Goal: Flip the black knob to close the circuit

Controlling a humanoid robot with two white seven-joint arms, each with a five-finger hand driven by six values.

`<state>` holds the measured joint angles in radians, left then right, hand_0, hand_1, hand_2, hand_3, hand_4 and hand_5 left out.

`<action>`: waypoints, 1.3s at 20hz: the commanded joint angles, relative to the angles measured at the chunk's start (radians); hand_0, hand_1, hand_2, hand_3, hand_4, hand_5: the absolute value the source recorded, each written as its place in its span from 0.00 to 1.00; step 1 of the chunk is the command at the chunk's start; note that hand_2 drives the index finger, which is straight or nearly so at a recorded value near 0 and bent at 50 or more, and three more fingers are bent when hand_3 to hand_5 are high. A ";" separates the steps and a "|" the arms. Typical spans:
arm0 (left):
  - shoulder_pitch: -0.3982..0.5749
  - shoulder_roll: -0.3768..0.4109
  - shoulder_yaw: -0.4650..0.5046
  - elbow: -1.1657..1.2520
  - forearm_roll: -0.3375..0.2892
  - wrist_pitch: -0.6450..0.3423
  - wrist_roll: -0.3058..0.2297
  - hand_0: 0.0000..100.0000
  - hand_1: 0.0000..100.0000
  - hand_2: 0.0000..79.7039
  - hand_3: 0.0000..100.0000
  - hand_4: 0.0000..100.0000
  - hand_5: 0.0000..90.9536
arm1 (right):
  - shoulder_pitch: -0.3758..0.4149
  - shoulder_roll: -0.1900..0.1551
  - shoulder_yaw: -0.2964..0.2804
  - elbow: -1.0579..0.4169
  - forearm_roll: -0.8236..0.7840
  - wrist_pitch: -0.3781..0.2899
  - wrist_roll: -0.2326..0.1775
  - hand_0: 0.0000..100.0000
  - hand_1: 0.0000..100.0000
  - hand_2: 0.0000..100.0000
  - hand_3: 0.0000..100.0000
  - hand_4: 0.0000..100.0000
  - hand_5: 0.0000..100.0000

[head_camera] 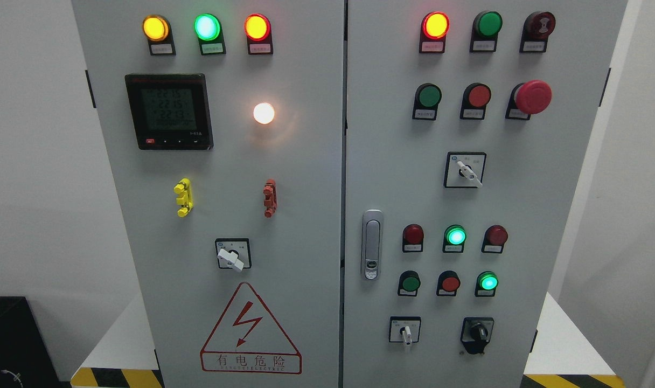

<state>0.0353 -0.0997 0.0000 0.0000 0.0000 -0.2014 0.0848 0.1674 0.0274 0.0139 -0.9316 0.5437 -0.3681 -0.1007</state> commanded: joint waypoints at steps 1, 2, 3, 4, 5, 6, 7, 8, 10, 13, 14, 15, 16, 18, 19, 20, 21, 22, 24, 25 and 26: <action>0.000 0.000 -0.020 0.021 -0.021 0.000 0.000 0.00 0.00 0.00 0.00 0.00 0.00 | 0.014 0.048 -0.164 -0.427 0.179 0.046 0.004 0.06 0.18 0.76 0.93 0.74 0.74; 0.000 0.000 -0.020 0.023 -0.021 0.000 0.000 0.00 0.00 0.00 0.00 0.00 0.00 | 0.014 0.048 -0.166 -0.464 0.197 0.073 0.007 0.05 0.18 0.77 0.93 0.75 0.74; 0.000 0.000 -0.020 0.021 -0.021 0.000 0.000 0.00 0.00 0.00 0.00 0.00 0.00 | 0.014 0.049 -0.166 -0.498 0.217 0.102 0.009 0.05 0.18 0.77 0.93 0.75 0.74; 0.000 0.000 -0.020 0.021 -0.021 0.000 0.000 0.00 0.00 0.00 0.00 0.00 0.00 | 0.012 0.051 -0.166 -0.528 0.238 0.126 0.009 0.05 0.18 0.77 0.94 0.75 0.75; 0.000 0.000 -0.020 0.023 -0.021 0.000 0.000 0.00 0.00 0.00 0.00 0.00 0.00 | 0.009 0.058 -0.167 -0.558 0.266 0.150 0.009 0.04 0.18 0.78 0.94 0.75 0.75; 0.000 0.000 -0.020 0.021 -0.021 0.000 0.000 0.00 0.00 0.00 0.00 0.00 0.00 | 0.004 0.071 -0.167 -0.581 0.295 0.167 0.009 0.04 0.18 0.78 0.94 0.75 0.75; 0.000 0.000 -0.020 0.021 -0.021 0.000 0.000 0.00 0.00 0.00 0.00 0.00 0.00 | 0.000 0.074 -0.173 -0.601 0.320 0.175 0.009 0.04 0.18 0.78 0.94 0.75 0.75; 0.000 0.000 -0.020 0.021 -0.021 0.000 0.000 0.00 0.00 0.00 0.00 0.00 0.00 | -0.005 0.075 -0.180 -0.619 0.340 0.178 0.009 0.04 0.18 0.78 0.94 0.75 0.75; 0.000 0.000 -0.020 0.023 -0.021 0.000 0.000 0.00 0.00 0.00 0.00 0.00 0.00 | -0.025 0.094 -0.195 -0.650 0.392 0.186 0.009 0.03 0.19 0.78 0.94 0.76 0.76; 0.000 0.000 -0.020 0.023 -0.021 0.000 0.000 0.00 0.00 0.00 0.00 0.00 0.00 | -0.036 0.097 -0.206 -0.684 0.432 0.202 0.010 0.03 0.19 0.78 0.94 0.76 0.76; 0.000 0.000 -0.020 0.023 -0.021 0.000 0.000 0.00 0.00 0.00 0.00 0.00 0.00 | -0.040 0.097 -0.213 -0.693 0.441 0.206 0.010 0.03 0.19 0.78 0.94 0.76 0.76; 0.000 0.000 -0.020 0.021 -0.021 0.000 0.000 0.00 0.00 0.00 0.00 0.00 0.00 | -0.051 0.098 -0.221 -0.696 0.456 0.206 0.012 0.03 0.19 0.78 0.94 0.76 0.76; 0.000 0.000 -0.020 0.021 -0.021 0.000 0.000 0.00 0.00 0.00 0.00 0.00 0.00 | -0.058 0.098 -0.229 -0.701 0.470 0.206 0.015 0.03 0.19 0.78 0.94 0.76 0.76; 0.000 0.000 -0.020 0.021 -0.021 0.000 0.000 0.00 0.00 0.00 0.00 0.00 0.00 | -0.081 0.100 -0.235 -0.714 0.495 0.212 0.047 0.02 0.16 0.78 0.94 0.76 0.76; 0.000 0.000 -0.020 0.021 -0.021 0.000 0.000 0.00 0.00 0.00 0.00 0.00 0.00 | -0.085 0.098 -0.236 -0.725 0.507 0.225 0.053 0.01 0.16 0.78 0.94 0.76 0.76; 0.000 0.000 -0.020 0.021 -0.021 0.000 0.000 0.00 0.00 0.00 0.00 0.00 0.00 | -0.092 0.100 -0.239 -0.739 0.525 0.238 0.058 0.01 0.16 0.78 0.94 0.76 0.76; 0.000 0.000 -0.020 0.021 -0.021 0.000 0.000 0.00 0.00 0.00 0.00 0.00 0.00 | -0.098 0.100 -0.239 -0.748 0.539 0.242 0.062 0.00 0.15 0.78 0.94 0.76 0.76; 0.000 0.000 -0.020 0.021 -0.021 0.000 0.000 0.00 0.00 0.00 0.00 0.00 0.00 | -0.101 0.100 -0.239 -0.751 0.550 0.247 0.065 0.00 0.15 0.78 0.94 0.76 0.76; 0.000 0.000 -0.020 0.021 -0.021 0.000 0.000 0.00 0.00 0.00 0.00 0.00 0.00 | -0.109 0.100 -0.239 -0.766 0.564 0.264 0.067 0.00 0.15 0.78 0.94 0.76 0.76; 0.000 0.000 -0.020 0.023 -0.021 0.000 0.000 0.00 0.00 0.00 0.00 0.00 0.00 | -0.112 0.100 -0.238 -0.774 0.567 0.273 0.067 0.00 0.15 0.79 0.94 0.76 0.76; 0.000 0.000 -0.020 0.021 -0.021 0.000 0.000 0.00 0.00 0.00 0.00 0.00 0.00 | -0.117 0.100 -0.238 -0.782 0.568 0.279 0.079 0.00 0.15 0.79 0.94 0.76 0.76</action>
<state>0.0353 -0.0997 0.0000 0.0000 0.0000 -0.2014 0.0848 0.0777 0.1126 -0.1835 -1.5719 1.0624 -0.1080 -0.0351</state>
